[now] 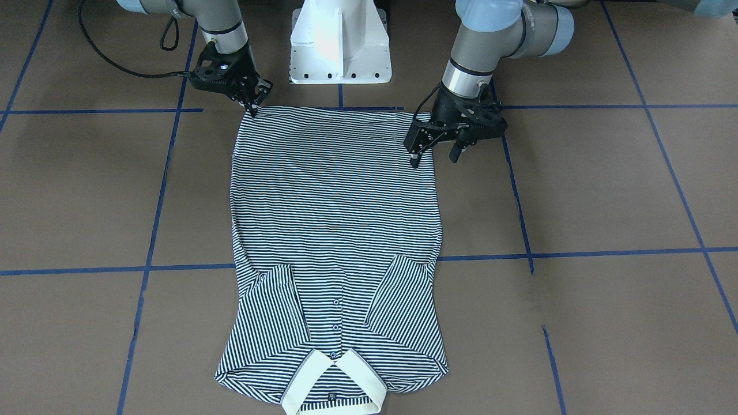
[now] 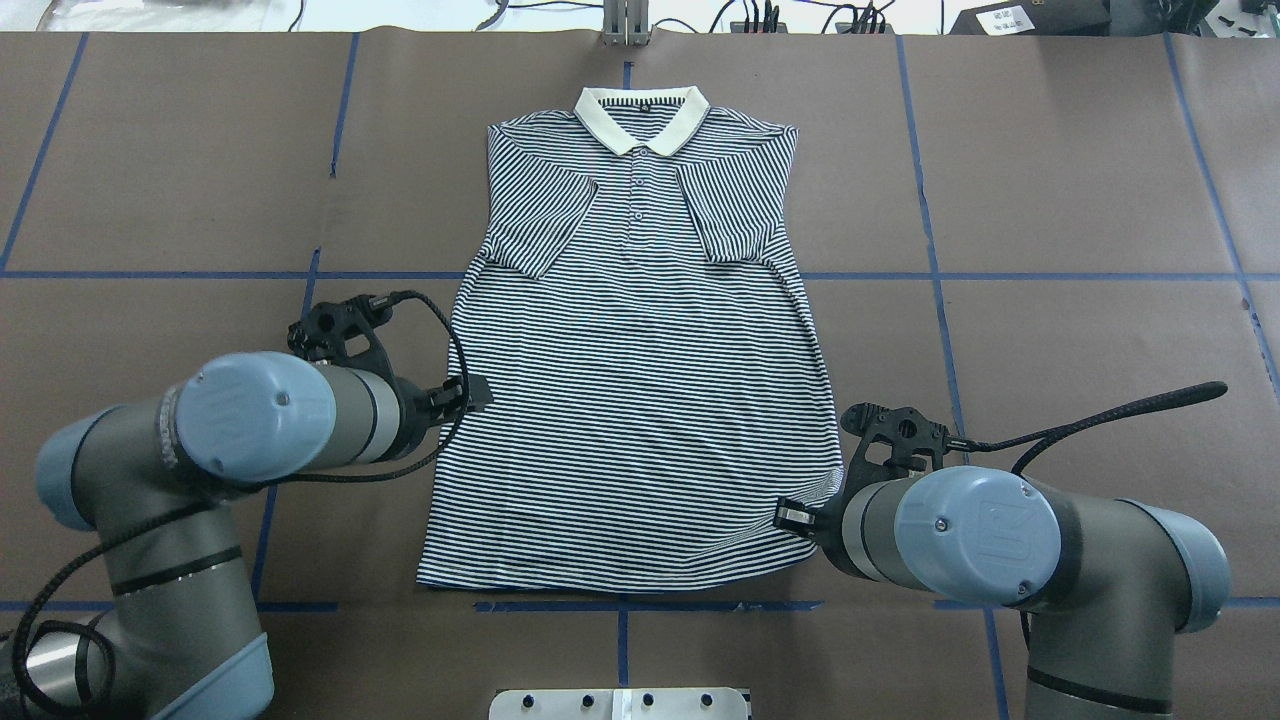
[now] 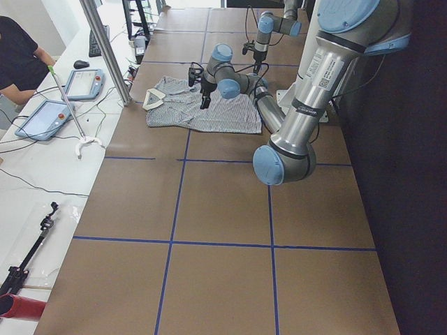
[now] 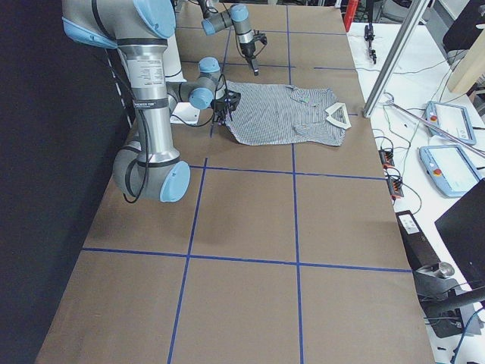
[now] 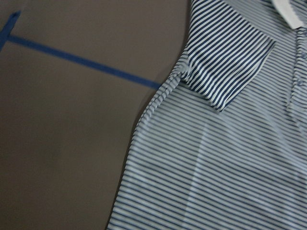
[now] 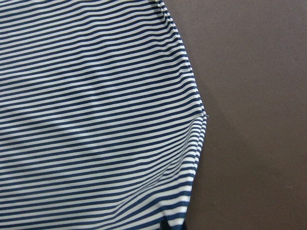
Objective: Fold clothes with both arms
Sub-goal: 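Grasp the hem corners with both grippers, then lift the hem with both grippers and fold it toward the collar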
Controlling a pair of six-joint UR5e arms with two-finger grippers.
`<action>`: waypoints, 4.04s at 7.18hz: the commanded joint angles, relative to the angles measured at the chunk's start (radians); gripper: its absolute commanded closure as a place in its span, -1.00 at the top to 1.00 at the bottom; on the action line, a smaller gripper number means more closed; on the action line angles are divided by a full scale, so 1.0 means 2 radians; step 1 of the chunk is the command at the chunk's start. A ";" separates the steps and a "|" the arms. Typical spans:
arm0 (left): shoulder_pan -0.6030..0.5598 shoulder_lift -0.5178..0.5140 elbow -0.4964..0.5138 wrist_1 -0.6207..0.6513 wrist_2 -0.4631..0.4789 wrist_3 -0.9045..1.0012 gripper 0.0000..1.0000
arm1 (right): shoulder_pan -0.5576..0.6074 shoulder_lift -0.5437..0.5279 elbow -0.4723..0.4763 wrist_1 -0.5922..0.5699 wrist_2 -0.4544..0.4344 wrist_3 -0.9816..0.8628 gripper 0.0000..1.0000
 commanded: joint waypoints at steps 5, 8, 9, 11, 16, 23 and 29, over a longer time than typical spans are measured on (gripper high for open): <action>0.090 0.011 -0.005 0.064 0.041 -0.101 0.99 | 0.008 0.005 0.008 0.000 0.001 -0.007 -1.00; 0.098 0.011 -0.005 0.075 0.040 -0.101 0.95 | 0.008 0.004 0.008 0.000 0.000 -0.007 -1.00; 0.102 0.011 -0.005 0.076 0.040 -0.101 0.95 | 0.008 0.003 0.007 0.000 0.000 -0.007 -1.00; 0.105 0.011 -0.006 0.076 0.040 -0.111 0.58 | 0.008 0.004 0.007 0.000 0.000 -0.007 -1.00; 0.104 0.010 -0.026 0.076 0.039 -0.111 -1.00 | 0.010 0.002 0.004 0.000 0.000 -0.008 -1.00; 0.116 0.015 -0.148 0.136 0.037 -0.101 -1.00 | 0.013 -0.035 0.075 0.001 0.055 -0.008 -1.00; 0.206 0.009 -0.283 0.240 0.014 -0.098 -1.00 | 0.011 -0.056 0.151 0.002 0.158 -0.030 -1.00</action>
